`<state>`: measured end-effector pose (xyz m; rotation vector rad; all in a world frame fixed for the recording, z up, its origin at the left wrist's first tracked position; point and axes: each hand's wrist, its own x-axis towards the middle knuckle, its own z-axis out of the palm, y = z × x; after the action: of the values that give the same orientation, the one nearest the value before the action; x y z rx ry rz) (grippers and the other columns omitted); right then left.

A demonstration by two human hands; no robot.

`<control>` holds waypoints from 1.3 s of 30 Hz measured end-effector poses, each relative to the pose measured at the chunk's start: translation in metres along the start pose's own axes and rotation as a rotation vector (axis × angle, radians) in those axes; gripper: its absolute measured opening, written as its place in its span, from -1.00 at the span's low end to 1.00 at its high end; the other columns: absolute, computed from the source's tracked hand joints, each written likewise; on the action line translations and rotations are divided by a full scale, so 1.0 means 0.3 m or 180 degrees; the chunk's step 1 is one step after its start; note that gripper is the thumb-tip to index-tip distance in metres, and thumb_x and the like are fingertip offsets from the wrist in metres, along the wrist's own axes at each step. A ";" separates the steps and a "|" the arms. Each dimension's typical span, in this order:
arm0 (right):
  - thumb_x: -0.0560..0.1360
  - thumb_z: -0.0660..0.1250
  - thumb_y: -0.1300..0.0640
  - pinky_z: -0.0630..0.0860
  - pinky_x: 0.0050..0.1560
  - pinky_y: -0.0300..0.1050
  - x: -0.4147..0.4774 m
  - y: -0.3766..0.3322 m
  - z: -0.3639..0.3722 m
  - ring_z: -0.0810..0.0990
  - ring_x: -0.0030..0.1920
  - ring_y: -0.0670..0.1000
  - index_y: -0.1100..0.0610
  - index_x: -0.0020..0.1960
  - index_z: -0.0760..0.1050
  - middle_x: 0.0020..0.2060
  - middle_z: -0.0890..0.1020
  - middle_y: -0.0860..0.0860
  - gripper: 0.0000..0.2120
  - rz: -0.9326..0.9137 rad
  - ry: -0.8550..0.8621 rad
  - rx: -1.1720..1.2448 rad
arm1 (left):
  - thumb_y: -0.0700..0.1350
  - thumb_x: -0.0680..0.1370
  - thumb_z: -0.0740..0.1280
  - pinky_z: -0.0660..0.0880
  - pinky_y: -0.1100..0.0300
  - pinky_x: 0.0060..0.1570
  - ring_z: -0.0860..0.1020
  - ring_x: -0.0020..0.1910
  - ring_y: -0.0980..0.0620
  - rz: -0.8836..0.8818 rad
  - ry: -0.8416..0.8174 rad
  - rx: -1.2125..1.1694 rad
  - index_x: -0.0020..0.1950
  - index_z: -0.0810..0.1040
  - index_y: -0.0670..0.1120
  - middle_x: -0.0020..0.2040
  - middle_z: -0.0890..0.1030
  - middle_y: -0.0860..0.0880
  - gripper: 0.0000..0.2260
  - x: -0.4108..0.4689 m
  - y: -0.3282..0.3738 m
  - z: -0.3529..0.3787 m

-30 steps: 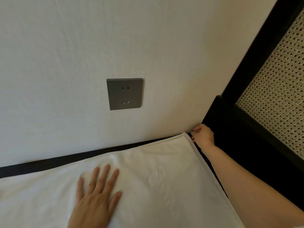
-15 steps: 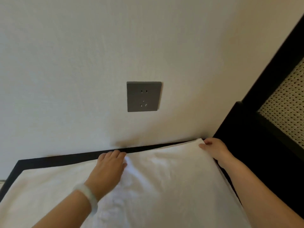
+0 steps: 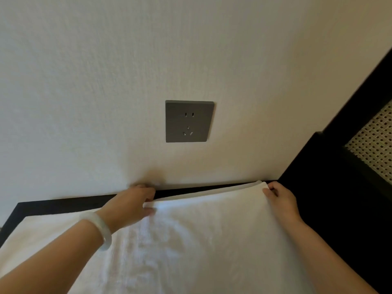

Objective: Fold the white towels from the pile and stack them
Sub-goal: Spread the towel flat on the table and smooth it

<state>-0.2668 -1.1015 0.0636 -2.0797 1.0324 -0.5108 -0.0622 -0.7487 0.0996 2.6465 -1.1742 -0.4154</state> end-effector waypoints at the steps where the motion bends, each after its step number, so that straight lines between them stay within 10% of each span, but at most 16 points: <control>1: 0.56 0.33 0.22 0.36 -0.28 -0.17 -0.001 0.000 0.001 0.51 -0.28 -0.03 0.14 -0.19 0.51 -0.30 0.60 0.03 -0.86 -0.0023 0.0026 -0.0028 | 0.11 0.52 0.40 0.40 0.28 -0.23 0.47 -0.21 0.12 0.0032 -0.0122 -0.0082 -0.23 0.33 0.12 -0.08 0.43 0.16 -0.73 0.001 -0.010 -0.005; 7: 0.56 0.35 0.21 0.36 -0.29 -0.22 0.034 -0.013 -0.010 0.51 -0.28 -0.01 0.11 -0.20 0.52 -0.30 0.61 0.03 -0.84 -0.0074 0.0188 0.0006 | 0.20 0.57 0.28 0.28 0.38 -0.40 0.39 -0.40 0.17 -0.0270 -0.0228 -0.0155 -0.33 0.42 -0.02 -0.33 0.45 0.10 -0.62 0.016 -0.070 -0.040; 16: 0.54 0.39 0.10 0.41 -0.14 -0.09 0.057 -0.039 0.053 0.54 -0.17 0.11 0.14 -0.16 0.52 -0.16 0.56 0.06 -0.85 -0.0109 0.0125 -0.0820 | 0.12 0.59 0.27 0.29 0.21 -0.27 0.42 -0.28 0.08 -0.0396 0.0774 -0.0141 -0.17 0.42 -0.02 -0.13 0.47 0.06 -0.74 -0.033 -0.066 0.070; 21: 0.48 0.45 0.25 0.40 -0.27 -0.19 0.027 -0.084 -0.001 0.54 -0.25 -0.02 0.16 -0.25 0.56 -0.25 0.61 0.02 -0.85 0.0240 -0.0555 0.0249 | 0.01 0.59 0.31 0.26 0.33 -0.39 0.45 -0.35 0.11 -0.0203 0.0742 -0.0539 -0.26 0.33 0.04 -0.20 0.41 0.11 -0.74 -0.045 -0.089 0.080; 32: 0.40 0.53 0.25 0.53 -0.15 -0.11 0.042 -0.168 -0.062 0.65 -0.23 0.07 0.24 -0.19 0.65 -0.24 0.70 0.13 -0.92 0.1042 -0.1727 0.0136 | 0.02 0.55 0.38 0.32 0.32 -0.36 0.48 -0.31 0.09 -0.0209 0.0515 -0.0566 -0.25 0.44 0.02 -0.16 0.47 0.09 -0.78 -0.033 -0.121 0.045; 39: 0.48 0.47 0.22 0.54 -0.12 -0.06 0.096 -0.106 -0.060 0.60 -0.22 0.10 0.26 -0.21 0.58 -0.20 0.67 0.18 -0.86 0.0892 -0.0316 0.1028 | 0.03 0.58 0.33 0.26 0.32 -0.50 0.46 -0.46 0.07 -0.0430 0.0771 -0.0470 -0.32 0.42 -0.05 -0.35 0.48 0.03 -0.69 -0.031 -0.106 0.030</control>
<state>-0.2448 -1.1200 0.1003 -1.6303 1.0828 -0.3976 -0.0493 -0.7216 0.0831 2.5679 -0.8617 -0.1876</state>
